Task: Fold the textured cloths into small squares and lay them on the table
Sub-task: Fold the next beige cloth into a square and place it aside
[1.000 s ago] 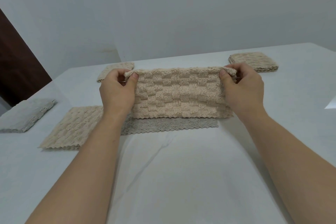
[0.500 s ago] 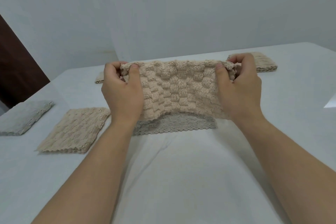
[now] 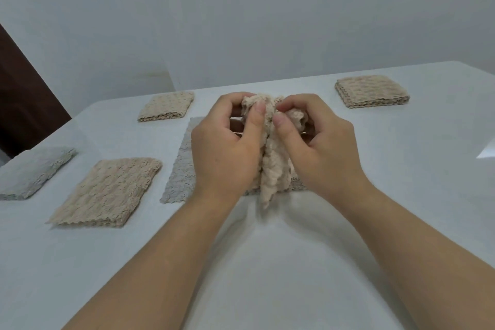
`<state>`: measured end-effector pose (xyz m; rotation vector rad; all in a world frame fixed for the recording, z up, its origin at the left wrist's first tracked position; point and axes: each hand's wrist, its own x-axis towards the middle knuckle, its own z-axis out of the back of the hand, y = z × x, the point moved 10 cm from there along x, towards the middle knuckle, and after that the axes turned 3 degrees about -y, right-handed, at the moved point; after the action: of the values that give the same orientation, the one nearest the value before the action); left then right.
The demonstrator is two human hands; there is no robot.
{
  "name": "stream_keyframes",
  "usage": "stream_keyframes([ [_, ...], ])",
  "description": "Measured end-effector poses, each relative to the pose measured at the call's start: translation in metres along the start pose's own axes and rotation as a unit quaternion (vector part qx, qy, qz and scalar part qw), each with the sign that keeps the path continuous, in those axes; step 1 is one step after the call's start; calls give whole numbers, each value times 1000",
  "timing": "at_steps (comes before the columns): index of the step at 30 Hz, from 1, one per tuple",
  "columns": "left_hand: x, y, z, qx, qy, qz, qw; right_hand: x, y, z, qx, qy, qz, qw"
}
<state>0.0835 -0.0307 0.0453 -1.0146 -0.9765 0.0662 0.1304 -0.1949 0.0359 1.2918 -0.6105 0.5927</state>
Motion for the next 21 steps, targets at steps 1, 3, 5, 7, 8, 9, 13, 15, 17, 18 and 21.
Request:
stream_keyframes([
  [1,-1,-1,-2,0,8,-1,1000,-1,-1,-1,12,10,-8,1000],
  [3,-2,-2,-4,4,18,-7,1000,-2,-3,-5,39,38,-20,998],
  [5,-2,-2,-3,2,18,-11,1000,-2,-4,-7,52,54,-27,997],
  [7,-1,-2,-1,-1,13,-14,1000,-1,-7,-6,36,46,-31,998],
  [8,0,-2,-1,-1,11,-16,1000,0,-8,-5,27,39,-31,998],
  [9,0,-2,0,0,9,-20,1000,0,-8,-4,20,31,-26,999],
  [13,-1,-10,-1,17,10,-62,998,2,-3,0,-27,7,22,999],
  [15,-2,-13,-2,27,9,-85,996,3,-3,1,-45,-1,37,998],
  [17,-2,-17,-2,31,9,-103,994,3,-2,2,-61,-4,52,997],
  [18,-2,-18,-2,31,11,-110,993,3,-1,2,-71,-7,63,995],
  [21,-4,-22,-5,24,27,-125,992,3,1,3,-94,-18,77,992],
])
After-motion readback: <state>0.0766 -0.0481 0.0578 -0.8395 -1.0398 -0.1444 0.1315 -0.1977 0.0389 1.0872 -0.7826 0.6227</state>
